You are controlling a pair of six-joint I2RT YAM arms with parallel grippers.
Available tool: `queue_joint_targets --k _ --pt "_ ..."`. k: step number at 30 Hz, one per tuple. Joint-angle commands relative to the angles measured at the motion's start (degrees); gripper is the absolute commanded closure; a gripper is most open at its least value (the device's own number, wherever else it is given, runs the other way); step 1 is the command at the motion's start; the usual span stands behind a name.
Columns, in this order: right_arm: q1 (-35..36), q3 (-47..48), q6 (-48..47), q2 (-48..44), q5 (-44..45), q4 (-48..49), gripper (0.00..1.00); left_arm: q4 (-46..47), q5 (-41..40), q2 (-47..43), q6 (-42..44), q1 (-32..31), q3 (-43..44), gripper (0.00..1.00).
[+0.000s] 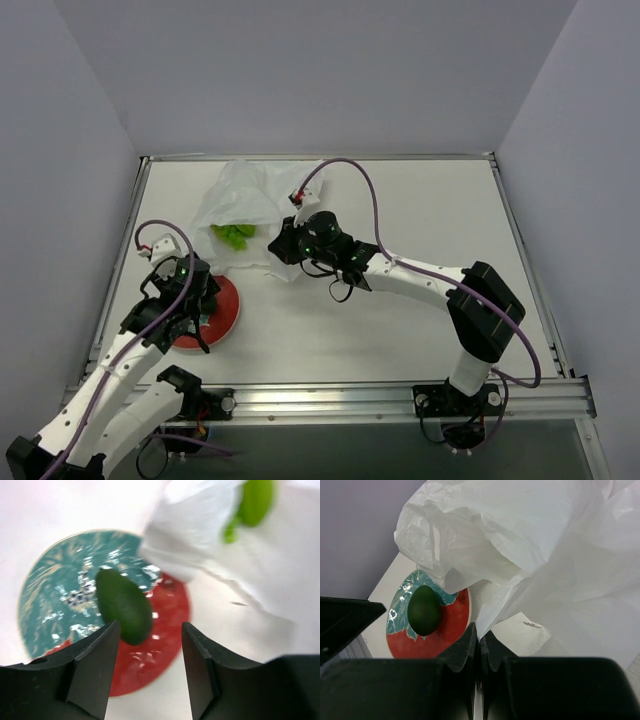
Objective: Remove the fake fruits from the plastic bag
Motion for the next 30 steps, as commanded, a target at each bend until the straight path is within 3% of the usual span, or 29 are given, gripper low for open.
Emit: queue_joint_targets --k 1,4,13,20,30 --pt "0.47 0.44 -0.37 -2.72 1.21 1.39 1.00 -1.52 2.41 -3.58 1.03 -3.92 5.20 0.50" --pt "0.74 0.26 0.16 -2.46 1.56 1.74 1.00 0.31 3.20 -2.88 -1.00 -7.70 4.94 0.50" --pt "1.26 -0.61 0.60 -4.56 1.04 2.00 1.00 16.57 1.10 16.70 0.92 -10.70 9.41 0.50" --pt "1.09 -1.32 1.39 -7.20 -0.98 2.88 1.00 26.58 -2.42 32.16 3.74 -8.77 14.60 0.47" --pt "0.91 -2.02 1.12 -7.91 -1.86 4.02 1.00 37.83 -1.37 45.45 6.64 -3.14 19.26 0.44"
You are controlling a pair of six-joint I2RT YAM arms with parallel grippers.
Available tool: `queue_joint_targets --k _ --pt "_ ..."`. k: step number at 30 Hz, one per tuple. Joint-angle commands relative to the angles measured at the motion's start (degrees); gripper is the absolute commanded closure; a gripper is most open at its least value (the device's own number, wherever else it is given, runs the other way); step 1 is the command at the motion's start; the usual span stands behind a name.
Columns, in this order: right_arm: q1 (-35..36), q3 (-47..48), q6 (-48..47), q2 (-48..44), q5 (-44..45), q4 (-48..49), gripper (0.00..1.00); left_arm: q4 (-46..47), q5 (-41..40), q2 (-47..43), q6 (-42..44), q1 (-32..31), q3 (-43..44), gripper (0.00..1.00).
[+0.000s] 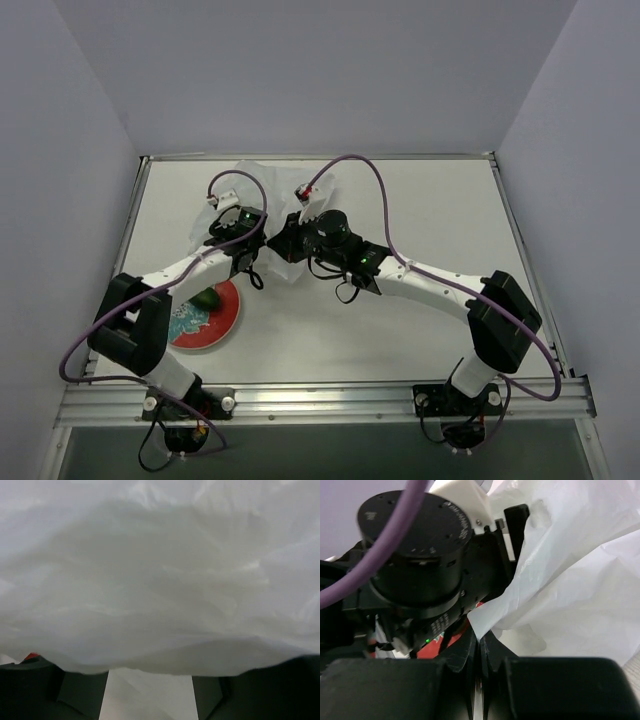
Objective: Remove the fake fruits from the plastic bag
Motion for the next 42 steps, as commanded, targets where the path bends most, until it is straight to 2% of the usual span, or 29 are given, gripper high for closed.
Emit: queue_joint_targets --k 1,5,11,24,32,34,36,40,42 --pt "0.21 -0.58 0.27 -1.99 -1.32 3.46 1.00 7.73 -1.48 1.94 3.06 0.70 3.77 0.44" --pt "0.04 -0.76 0.63 -1.37 -2.20 4.16 1.00 14.83 -0.95 5.98 4.73 1.41 4.03 0.43" --pt "-0.23 -0.14 0.54 -0.58 -2.90 4.16 1.00 21.00 0.19 10.82 7.19 3.43 4.29 0.36" --pt "-0.40 0.12 0.36 1.62 -3.52 4.25 1.00 25.14 1.69 18.91 8.34 4.84 8.34 0.36" --pt "-1.02 0.39 0.19 2.50 -4.04 4.34 1.00 22.69 0.19 21.98 8.51 5.19 10.79 0.35" --pt "-1.19 0.30 0.27 2.59 -4.22 4.34 1.00 22.59 0.36 22.86 8.42 5.36 11.76 0.40" --pt "-1.28 -0.05 0.19 2.59 -4.22 4.34 1.00 23.55 0.54 23.30 8.16 5.45 11.94 0.56" --pt "-1.81 -0.75 0.36 2.32 -4.31 4.34 1.00 23.91 0.46 23.22 8.07 5.54 11.77 0.72" --pt "-1.98 -1.19 0.36 2.06 -4.48 4.34 1.00 24.00 0.28 22.69 8.25 5.71 11.42 0.76"
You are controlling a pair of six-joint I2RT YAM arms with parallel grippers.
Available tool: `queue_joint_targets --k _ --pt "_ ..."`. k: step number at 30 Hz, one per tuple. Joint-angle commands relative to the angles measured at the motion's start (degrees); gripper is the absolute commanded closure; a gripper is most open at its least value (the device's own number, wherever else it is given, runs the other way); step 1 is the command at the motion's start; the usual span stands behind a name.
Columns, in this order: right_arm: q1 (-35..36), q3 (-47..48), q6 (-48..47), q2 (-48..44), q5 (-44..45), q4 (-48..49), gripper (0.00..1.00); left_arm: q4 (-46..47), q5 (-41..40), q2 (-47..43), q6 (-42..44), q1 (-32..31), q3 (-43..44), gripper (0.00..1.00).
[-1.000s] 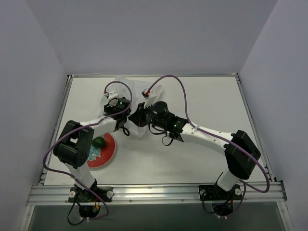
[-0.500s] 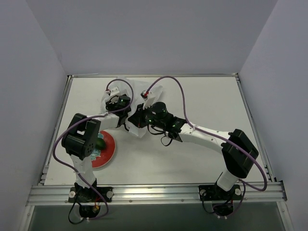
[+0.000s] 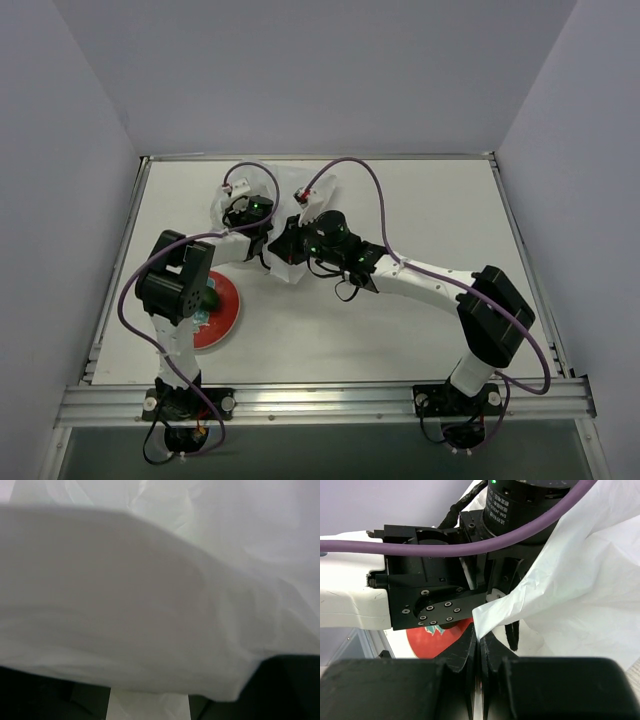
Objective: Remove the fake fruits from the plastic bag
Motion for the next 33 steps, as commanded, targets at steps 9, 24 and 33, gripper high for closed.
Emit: queue_joint_targets --k 9,24,33 --pt "-2.08 -0.83 1.28 -0.09 -1.16 5.63 1.00 1.75 4.42 -10.72 -1.20 0.71 -6.14 0.98" --pt "-3.83 0.23 5.07 3.79 -1.16 11.80 1.00 -15.02 14.36 -49.56 -4.72 -0.44 -24.70 0.98" --pt "-5.24 -0.03 3.66 2.47 -0.55 10.48 1.00 -51.56 24.32 -71.36 -2.43 0.62 -14.44 0.98"
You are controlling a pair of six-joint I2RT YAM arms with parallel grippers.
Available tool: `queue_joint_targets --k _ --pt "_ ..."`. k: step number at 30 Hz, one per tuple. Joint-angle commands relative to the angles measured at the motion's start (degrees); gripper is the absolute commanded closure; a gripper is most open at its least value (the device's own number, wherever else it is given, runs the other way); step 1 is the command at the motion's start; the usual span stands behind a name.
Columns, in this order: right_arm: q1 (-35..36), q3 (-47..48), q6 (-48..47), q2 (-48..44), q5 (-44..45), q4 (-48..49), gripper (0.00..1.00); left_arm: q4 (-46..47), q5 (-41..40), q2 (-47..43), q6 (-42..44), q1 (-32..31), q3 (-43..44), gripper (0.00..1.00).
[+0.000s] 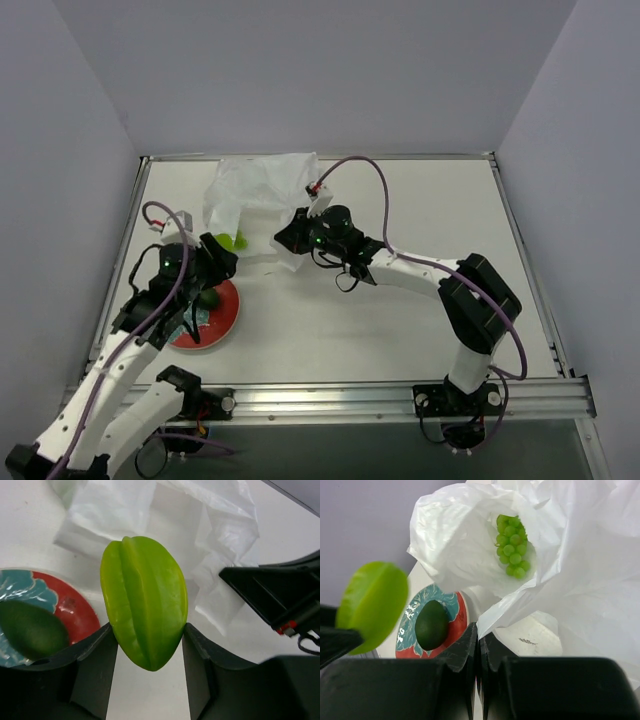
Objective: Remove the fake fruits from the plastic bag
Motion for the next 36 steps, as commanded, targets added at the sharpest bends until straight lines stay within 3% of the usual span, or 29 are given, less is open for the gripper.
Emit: queue_joint_targets --k 1,5,10,12,19,22,27,32,36 --pt "-0.48 0.53 -0.69 -3.30 0.87 2.32 1.00 -23.09 -2.32 -7.92 0.11 0.38 8.20 0.98" --pt "-0.48 -0.61 -0.25 -4.27 0.44 3.38 1.00 -34.75 -16.06 -13.74 -4.81 0.64 7.69 0.98" --pt "-0.83 -0.96 -1.04 -6.11 -0.18 2.33 1.00 -35.02 -18.09 -16.99 -16.32 0.65 -0.21 0.97" --pt "-1.00 -1.14 -1.65 -6.73 -0.36 1.54 1.00 -36.60 -22.57 -17.70 -20.62 0.65 -1.72 0.97" --pt "-2.06 -2.19 -1.92 -7.78 -1.41 0.92 1.00 -34.41 -27.50 -14.99 -21.52 0.73 -7.96 0.96" --pt "-2.06 -1.40 -2.45 -7.78 -1.67 -0.66 1.00 -33.18 -28.03 -11.91 -21.34 0.64 -8.93 0.88" --pt "-2.06 -0.96 -3.24 -7.17 -2.20 -2.42 1.00 -31.25 -28.12 -11.37 -20.65 0.56 -9.89 0.67" --pt "-2.06 -0.27 -4.73 -7.34 -2.11 -5.05 1.00 -30.28 -27.94 -11.11 -19.85 0.56 -9.99 0.66" --pt "-2.06 1.85 -6.75 -7.52 -2.38 -8.22 1.00 -30.45 -27.94 -11.11 -19.76 0.65 -9.81 0.46"
